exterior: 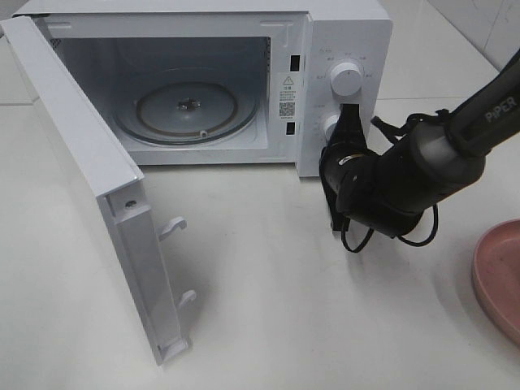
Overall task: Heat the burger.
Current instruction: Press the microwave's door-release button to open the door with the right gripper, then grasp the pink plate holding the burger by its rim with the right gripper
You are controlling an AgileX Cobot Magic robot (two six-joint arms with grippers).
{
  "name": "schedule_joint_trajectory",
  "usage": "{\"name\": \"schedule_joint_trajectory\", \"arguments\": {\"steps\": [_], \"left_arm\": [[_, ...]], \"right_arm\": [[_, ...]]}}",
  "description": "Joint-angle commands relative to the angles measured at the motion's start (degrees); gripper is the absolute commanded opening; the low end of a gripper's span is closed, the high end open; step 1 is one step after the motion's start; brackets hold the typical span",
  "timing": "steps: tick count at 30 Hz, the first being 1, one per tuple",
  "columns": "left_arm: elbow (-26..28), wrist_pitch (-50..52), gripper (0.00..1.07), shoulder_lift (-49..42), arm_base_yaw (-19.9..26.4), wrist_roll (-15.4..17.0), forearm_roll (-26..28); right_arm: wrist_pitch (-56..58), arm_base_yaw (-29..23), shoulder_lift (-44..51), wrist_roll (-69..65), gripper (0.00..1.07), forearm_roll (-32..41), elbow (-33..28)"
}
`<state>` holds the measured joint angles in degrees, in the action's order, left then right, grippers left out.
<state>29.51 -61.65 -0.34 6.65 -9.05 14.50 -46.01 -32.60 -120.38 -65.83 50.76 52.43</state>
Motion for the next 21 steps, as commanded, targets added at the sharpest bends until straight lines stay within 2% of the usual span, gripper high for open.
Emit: {"name": "schedule_joint_trajectory", "arguments": {"steps": [1,11,15,19,21], "left_arm": [[0.0,0.5,0.98,-1.3,-0.2,0.1,0.3],[0.0,0.5,0.98,-1.3,-0.2,0.1,0.3],[0.0,0.5,0.98,-1.3,-0.2,0.1,0.3],[0.0,0.5,0.98,-1.3,-0.2,0.1,0.3],[0.0,0.5,0.98,-1.3,-0.2,0.1,0.3]], "right_arm": [[3.7,0.2,2.6,5.0,0.0,-1.1,-1.8],[14.4,0.3,9.7,20.3,0.01,-1.7,-6.1],[22.1,1.1,14.6,32.4,0.02,-5.0,-7.6],[28.7,2.3,17.1,38.8,0.03,-8.0,-8.0],[35.1,3.8,19.7,45.1,0.03,-12.4,-7.8]]}}
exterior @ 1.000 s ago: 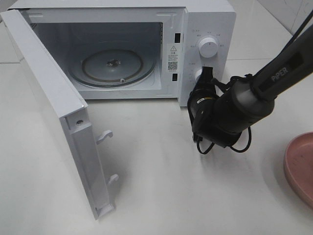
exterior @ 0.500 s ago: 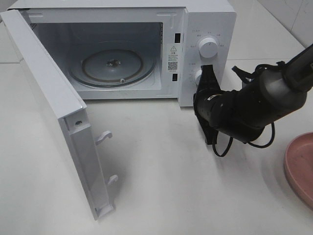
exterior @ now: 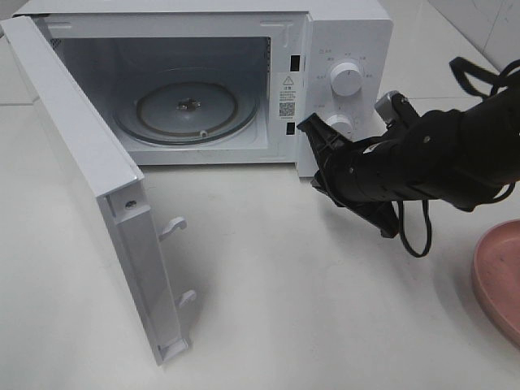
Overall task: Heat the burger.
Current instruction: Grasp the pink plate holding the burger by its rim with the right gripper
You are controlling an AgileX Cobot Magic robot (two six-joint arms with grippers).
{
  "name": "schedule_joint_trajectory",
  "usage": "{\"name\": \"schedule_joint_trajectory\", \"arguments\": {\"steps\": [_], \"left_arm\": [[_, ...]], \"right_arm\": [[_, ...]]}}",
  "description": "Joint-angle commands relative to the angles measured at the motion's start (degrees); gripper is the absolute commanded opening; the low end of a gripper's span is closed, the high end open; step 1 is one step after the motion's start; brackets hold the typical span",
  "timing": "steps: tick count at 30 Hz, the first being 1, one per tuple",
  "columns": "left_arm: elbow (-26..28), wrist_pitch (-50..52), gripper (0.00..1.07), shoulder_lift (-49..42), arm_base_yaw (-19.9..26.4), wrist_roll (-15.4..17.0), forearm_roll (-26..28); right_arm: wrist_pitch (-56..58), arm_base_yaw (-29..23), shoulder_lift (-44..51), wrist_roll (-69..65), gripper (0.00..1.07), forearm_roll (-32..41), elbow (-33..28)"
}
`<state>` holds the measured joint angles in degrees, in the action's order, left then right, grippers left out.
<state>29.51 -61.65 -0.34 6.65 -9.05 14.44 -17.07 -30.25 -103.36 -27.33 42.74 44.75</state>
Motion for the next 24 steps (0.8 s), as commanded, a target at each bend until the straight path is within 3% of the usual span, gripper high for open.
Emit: {"name": "schedule_joint_trajectory", "arguments": {"steps": [1,6,8,11,12,15,22,23,24], "left_arm": [[0.0,0.5,0.98,-1.3,-0.2,0.1,0.4],[0.0,0.5,0.98,-1.3,-0.2,0.1,0.4],[0.0,0.5,0.98,-1.3,-0.2,0.1,0.4],[0.0,0.5,0.98,-1.3,-0.2,0.1,0.4],[0.0,0.5,0.98,-1.3,-0.2,0.1,0.4],[0.0,0.5,0.98,-1.3,-0.2,0.1,0.4],[0.0,0.5,0.98,-1.3,-0.2,0.1,0.4],[0.0,0.5,0.98,-1.3,-0.2,0.1,0.4],[0.0,0.5,0.98,-1.3,-0.2,0.1,0.4]], "right_arm": [[6.2,1.5,2.7,6.6,0.03,-4.4,-0.2],[17.4,3.7,6.8,13.1,0.04,-13.7,-0.2],[24.6,4.7,9.5,15.2,0.05,-20.5,-0.2],[29.3,4.7,11.3,16.2,0.06,-24.8,-0.2],[32.7,4.7,13.3,17.4,0.06,-29.8,-0.2],[37.8,4.7,16.0,18.6,0.07,-35.9,-0.2],[49.4,4.7,20.9,19.4,0.12,-43.5,-0.2],[51.0,4.7,21.4,19.7,0.19,-44.1,-0.2],[51.0,4.7,21.4,19.7,0.19,-44.1,-0.2]]}}
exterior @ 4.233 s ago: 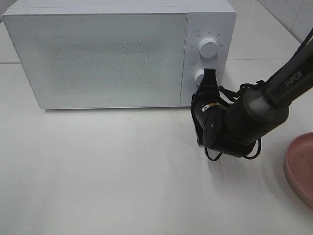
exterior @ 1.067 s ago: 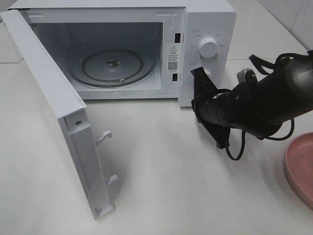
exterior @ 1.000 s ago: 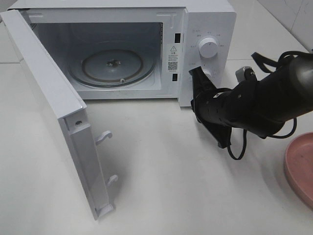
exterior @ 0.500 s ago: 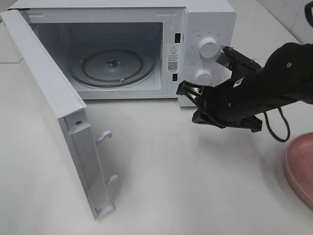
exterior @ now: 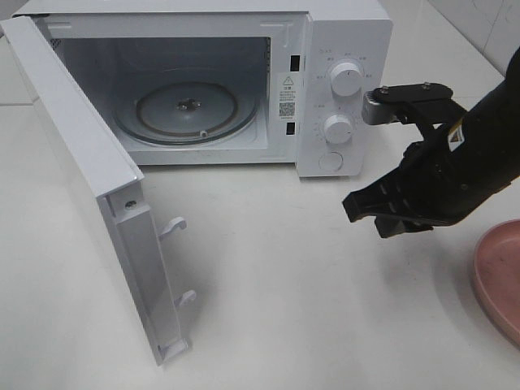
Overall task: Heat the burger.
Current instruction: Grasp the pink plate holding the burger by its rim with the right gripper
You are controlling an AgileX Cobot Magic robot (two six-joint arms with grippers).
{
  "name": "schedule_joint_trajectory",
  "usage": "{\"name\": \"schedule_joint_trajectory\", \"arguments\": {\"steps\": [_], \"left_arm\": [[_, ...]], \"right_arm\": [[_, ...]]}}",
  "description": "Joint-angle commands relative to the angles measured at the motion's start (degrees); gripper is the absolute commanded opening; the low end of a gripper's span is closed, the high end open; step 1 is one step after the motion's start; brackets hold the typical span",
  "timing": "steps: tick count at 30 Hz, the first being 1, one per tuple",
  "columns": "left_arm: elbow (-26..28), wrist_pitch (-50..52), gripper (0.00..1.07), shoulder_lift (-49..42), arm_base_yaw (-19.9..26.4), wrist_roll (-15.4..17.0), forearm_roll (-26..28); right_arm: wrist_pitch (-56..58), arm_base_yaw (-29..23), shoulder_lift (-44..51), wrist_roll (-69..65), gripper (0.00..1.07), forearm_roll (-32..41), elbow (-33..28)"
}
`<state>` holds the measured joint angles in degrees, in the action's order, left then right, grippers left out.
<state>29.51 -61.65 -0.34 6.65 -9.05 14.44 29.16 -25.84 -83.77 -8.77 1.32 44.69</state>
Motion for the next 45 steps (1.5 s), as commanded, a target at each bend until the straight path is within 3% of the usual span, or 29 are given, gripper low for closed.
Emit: {"name": "schedule_joint_trajectory", "arguments": {"steps": [1,2,3,4,5,8,9,12,25,45], "left_arm": [[0.0,0.5,0.98,-1.3,-0.2,0.1,0.4],[0.0,0.5,0.98,-1.3,-0.2,0.1,0.4],[0.0,0.5,0.98,-1.3,-0.2,0.1,0.4],[0.0,0.5,0.98,-1.3,-0.2,0.1,0.4],[0.0,0.5,0.98,-1.3,-0.2,0.1,0.4],[0.0,0.5,0.98,-1.3,-0.2,0.1,0.4],[0.0,0.5,0.98,-1.3,-0.2,0.1,0.4],[0.0,0.5,0.98,-1.3,-0.2,0.1,0.4],[0.0,0.5,0.98,-1.3,-0.2,0.1,0.4],[0.0,0.5,0.98,-1.3,-0.2,0.1,0.4]], "right_arm": [[7.4,0.3,2.7,1.7,0.29,-3.6,-0.1],[9.5,1.0,3.5,2.0,0.45,-3.9,-0.1],[9.5,1.0,3.5,2.0,0.45,-3.9,-0.1],[10.5,1.4,3.8,2.0,0.54,-4.0,-0.1],[11.6,2.4,4.3,2.0,0.71,-4.9,-0.2],[12.1,2.9,4.4,1.9,0.78,-5.6,-0.2],[13.5,4.3,4.5,1.9,0.93,-6.7,-0.2],[15.6,6.7,4.5,1.5,1.03,-8.1,-0.2],[13.5,15.0,3.2,1.4,0.98,-8.3,-1.3],[5.7,15.0,-12.8,-3.1,0.93,-11.9,-2.9]]}}
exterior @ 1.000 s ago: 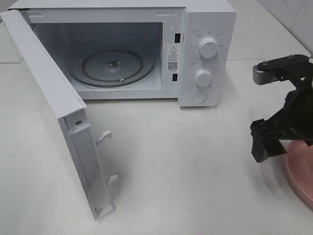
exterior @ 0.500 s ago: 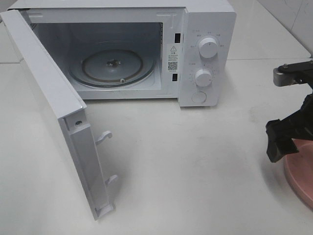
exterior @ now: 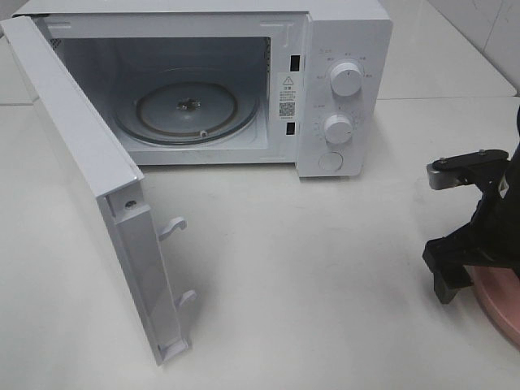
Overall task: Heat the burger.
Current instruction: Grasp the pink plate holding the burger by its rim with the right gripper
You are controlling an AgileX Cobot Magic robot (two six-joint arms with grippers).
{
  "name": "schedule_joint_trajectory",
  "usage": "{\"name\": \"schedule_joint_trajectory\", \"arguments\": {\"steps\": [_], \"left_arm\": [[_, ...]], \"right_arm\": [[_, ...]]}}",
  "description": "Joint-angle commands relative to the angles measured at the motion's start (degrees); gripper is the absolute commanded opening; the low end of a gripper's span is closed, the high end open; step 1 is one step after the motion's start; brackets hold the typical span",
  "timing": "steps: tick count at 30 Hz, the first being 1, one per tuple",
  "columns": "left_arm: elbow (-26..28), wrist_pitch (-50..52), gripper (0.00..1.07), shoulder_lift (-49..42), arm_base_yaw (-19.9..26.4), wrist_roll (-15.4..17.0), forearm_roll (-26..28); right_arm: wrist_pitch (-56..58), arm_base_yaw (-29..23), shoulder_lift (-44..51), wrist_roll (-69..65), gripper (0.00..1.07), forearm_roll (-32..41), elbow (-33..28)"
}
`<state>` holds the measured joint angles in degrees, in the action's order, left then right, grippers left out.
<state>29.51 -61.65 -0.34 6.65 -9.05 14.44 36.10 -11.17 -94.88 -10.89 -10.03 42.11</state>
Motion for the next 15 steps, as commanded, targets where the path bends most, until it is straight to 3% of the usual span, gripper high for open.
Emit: {"name": "schedule_joint_trajectory", "arguments": {"steps": [1,15], "left_arm": [[0.0,0.5,0.98,-1.3,-0.2,0.1,0.4],[0.0,0.5,0.98,-1.3,-0.2,0.1,0.4]], "right_arm": [[-1.2,0.3,-1.7,-1.0,0.93,-0.5,-0.3],[-3.6,0.3,-4.6,-1.1,0.81,-0.9,-0.4]]}}
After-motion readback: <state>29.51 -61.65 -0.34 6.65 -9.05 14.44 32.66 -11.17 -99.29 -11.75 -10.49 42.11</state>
